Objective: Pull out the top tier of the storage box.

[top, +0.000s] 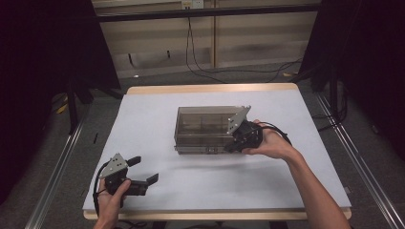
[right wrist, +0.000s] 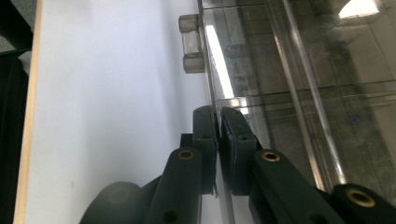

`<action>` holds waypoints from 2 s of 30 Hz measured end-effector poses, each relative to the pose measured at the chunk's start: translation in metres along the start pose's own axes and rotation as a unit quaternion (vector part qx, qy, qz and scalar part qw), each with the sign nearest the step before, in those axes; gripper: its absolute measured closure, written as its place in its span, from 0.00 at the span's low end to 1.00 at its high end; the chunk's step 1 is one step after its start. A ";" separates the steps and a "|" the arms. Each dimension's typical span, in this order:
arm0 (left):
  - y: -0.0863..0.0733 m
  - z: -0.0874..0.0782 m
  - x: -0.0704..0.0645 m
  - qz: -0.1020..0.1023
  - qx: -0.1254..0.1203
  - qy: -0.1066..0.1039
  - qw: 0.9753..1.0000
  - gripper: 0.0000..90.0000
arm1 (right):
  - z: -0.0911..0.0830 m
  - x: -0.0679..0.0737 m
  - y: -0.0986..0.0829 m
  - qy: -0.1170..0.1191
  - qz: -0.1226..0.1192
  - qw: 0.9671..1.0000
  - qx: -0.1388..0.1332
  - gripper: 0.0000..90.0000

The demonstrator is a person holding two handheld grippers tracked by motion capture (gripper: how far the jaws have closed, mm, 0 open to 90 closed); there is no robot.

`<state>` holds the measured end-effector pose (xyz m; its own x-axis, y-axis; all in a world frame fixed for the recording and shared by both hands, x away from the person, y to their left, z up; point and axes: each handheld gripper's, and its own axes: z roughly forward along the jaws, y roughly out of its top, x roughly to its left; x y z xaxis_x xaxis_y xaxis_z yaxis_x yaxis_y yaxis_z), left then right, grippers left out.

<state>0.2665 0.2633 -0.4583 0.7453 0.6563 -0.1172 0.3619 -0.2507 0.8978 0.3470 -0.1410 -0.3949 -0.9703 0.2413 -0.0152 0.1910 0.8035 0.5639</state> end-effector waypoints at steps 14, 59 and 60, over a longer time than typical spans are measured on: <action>0.000 -0.001 0.000 0.000 -0.001 0.001 1.000 0.03 | -0.001 0.004 0.001 0.007 -0.011 1.000 0.011 0.96; 0.000 -0.001 0.000 0.001 -0.001 0.000 1.000 0.03 | -0.003 0.013 0.003 0.037 -0.032 0.999 0.024 0.99; 0.000 -0.001 0.000 0.002 -0.002 0.000 1.000 0.03 | -0.003 0.013 0.003 0.037 -0.032 0.999 0.024 0.99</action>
<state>0.2662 0.2638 -0.4579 0.7460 0.6561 -0.1141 0.3578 -0.2504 0.8996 0.3345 -0.1372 -0.3912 -0.9887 0.1491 0.0132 0.1339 0.8416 0.5232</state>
